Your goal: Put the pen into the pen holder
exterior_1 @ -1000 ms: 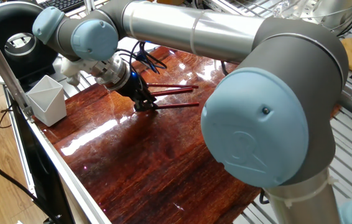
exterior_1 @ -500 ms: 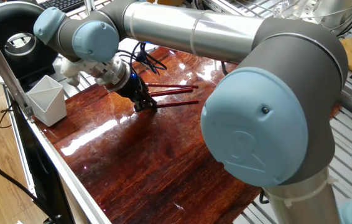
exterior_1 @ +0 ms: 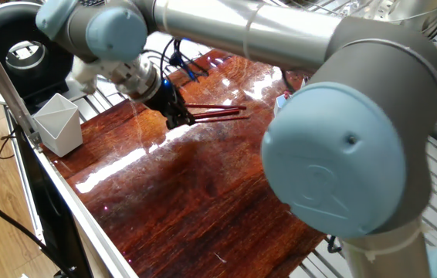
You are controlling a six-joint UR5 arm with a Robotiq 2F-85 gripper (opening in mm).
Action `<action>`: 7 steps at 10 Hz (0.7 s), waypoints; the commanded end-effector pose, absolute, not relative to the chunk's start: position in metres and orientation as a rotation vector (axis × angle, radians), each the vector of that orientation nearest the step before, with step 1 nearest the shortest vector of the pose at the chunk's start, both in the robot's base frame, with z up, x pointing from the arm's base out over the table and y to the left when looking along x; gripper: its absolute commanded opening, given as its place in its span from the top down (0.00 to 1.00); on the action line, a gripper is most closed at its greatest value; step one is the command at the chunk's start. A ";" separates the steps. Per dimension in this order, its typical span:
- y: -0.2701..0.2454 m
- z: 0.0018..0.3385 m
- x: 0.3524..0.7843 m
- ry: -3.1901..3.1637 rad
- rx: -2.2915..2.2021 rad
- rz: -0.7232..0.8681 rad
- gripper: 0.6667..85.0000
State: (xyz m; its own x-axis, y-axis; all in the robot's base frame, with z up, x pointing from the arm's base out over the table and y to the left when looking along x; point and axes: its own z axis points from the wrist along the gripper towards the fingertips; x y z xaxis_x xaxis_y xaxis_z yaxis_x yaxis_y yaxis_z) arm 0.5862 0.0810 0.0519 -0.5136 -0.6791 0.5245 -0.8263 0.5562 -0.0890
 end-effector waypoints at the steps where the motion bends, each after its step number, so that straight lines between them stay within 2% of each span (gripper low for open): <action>1: 0.091 0.113 0.560 -2.408 1.138 0.465 1.00; 3: 0.102 0.132 0.547 -2.423 1.121 0.480 1.00; 4: 0.110 0.129 0.550 -2.442 1.136 0.457 1.00; 7: 0.156 0.102 0.566 -2.548 1.191 0.258 1.00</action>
